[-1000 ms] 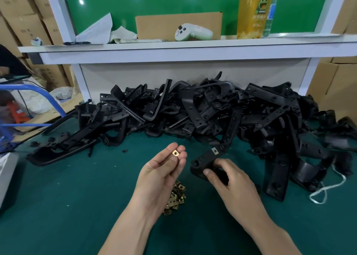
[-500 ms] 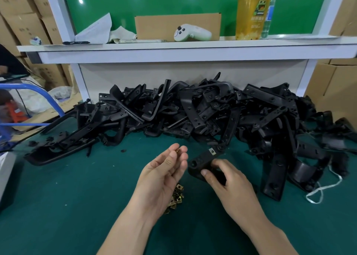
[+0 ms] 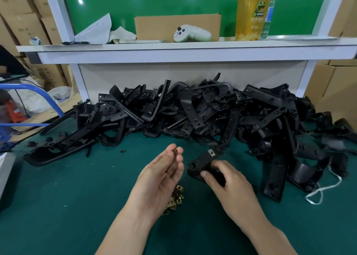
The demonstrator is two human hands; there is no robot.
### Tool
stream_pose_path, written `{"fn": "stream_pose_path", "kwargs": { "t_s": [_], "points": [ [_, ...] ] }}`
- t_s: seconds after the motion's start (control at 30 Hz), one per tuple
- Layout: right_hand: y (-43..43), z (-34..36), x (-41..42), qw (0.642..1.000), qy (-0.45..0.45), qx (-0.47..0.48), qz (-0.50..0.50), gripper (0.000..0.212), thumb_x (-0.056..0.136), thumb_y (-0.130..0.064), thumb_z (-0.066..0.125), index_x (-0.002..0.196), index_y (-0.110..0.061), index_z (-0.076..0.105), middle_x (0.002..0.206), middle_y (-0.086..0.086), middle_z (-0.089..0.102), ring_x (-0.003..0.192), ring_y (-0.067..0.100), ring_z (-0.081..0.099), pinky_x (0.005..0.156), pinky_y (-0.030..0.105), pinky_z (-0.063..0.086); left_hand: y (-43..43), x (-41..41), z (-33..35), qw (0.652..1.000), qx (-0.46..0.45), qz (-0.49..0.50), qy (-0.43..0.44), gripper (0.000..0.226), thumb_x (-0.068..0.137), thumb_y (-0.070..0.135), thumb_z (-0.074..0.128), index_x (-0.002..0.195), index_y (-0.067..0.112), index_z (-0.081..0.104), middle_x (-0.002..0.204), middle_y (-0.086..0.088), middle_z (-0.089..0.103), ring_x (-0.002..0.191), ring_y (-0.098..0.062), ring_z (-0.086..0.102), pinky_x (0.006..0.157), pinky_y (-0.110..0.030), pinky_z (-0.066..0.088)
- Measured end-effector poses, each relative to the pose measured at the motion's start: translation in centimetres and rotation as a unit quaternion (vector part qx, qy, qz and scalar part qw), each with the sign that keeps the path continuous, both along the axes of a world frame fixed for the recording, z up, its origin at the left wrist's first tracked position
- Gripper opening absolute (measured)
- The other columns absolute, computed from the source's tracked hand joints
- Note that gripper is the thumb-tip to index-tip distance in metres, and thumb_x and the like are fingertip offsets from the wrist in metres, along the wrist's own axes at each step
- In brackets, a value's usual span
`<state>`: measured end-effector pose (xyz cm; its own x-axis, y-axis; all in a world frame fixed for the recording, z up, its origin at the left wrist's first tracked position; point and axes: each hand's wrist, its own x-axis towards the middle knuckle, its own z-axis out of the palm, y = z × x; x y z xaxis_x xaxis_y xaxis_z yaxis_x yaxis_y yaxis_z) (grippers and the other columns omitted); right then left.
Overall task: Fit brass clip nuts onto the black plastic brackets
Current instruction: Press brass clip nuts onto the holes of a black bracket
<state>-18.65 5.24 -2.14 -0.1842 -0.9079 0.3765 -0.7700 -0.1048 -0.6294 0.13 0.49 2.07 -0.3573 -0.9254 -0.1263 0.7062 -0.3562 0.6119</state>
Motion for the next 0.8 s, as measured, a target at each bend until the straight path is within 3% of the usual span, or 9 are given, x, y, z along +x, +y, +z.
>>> {"fn": "stream_pose_path", "kwargs": {
  "t_s": [0.13,0.27,0.5,0.8],
  "points": [
    [-0.06,-0.02,0.07,1.000,0.010,0.006,-0.001,0.047,0.090,-0.071,0.041,0.118,-0.037,0.058,0.111,-0.029,0.055,0.098,0.010,0.054,0.083,0.031,0.047,0.14,-0.04,0.03,1.000,0.026,0.003,-0.001,0.031,0.094,-0.001,0.054,0.122,0.000,0.066,0.094,-0.007,0.069,0.076,-0.014,0.067,0.070,-0.028,0.060],
    [-0.04,-0.04,0.06,1.000,0.007,0.011,-0.001,0.049,0.090,-0.071,0.040,0.120,-0.037,0.057,0.114,-0.029,0.055,0.101,0.010,0.053,0.086,0.032,0.047,0.09,0.06,0.25,0.999,0.046,0.014,0.022,0.019,0.097,0.000,0.050,0.113,0.004,0.059,0.088,-0.007,0.067,0.072,-0.015,0.065,0.068,-0.028,0.058],
    [-0.21,-0.14,0.02,1.000,0.017,0.013,-0.001,0.052,0.089,-0.072,0.038,0.121,-0.035,0.058,0.115,-0.027,0.056,0.100,0.012,0.054,0.085,0.033,0.047,-0.27,0.19,-0.03,0.999,0.031,0.011,0.039,0.027,0.090,-0.001,0.056,0.115,0.003,0.063,0.093,-0.008,0.069,0.075,-0.014,0.067,0.069,-0.028,0.059],
    [-0.26,-0.24,0.06,1.000,0.014,0.007,-0.004,0.049,0.089,-0.073,0.037,0.117,-0.039,0.058,0.111,-0.027,0.057,0.094,0.012,0.054,0.083,0.033,0.048,-0.06,-0.25,-0.16,1.000,-0.004,0.023,0.018,0.042,0.078,-0.005,0.060,0.120,-0.004,0.067,0.111,-0.017,0.073,0.094,-0.020,0.074,0.078,-0.029,0.061]
  ]
}}
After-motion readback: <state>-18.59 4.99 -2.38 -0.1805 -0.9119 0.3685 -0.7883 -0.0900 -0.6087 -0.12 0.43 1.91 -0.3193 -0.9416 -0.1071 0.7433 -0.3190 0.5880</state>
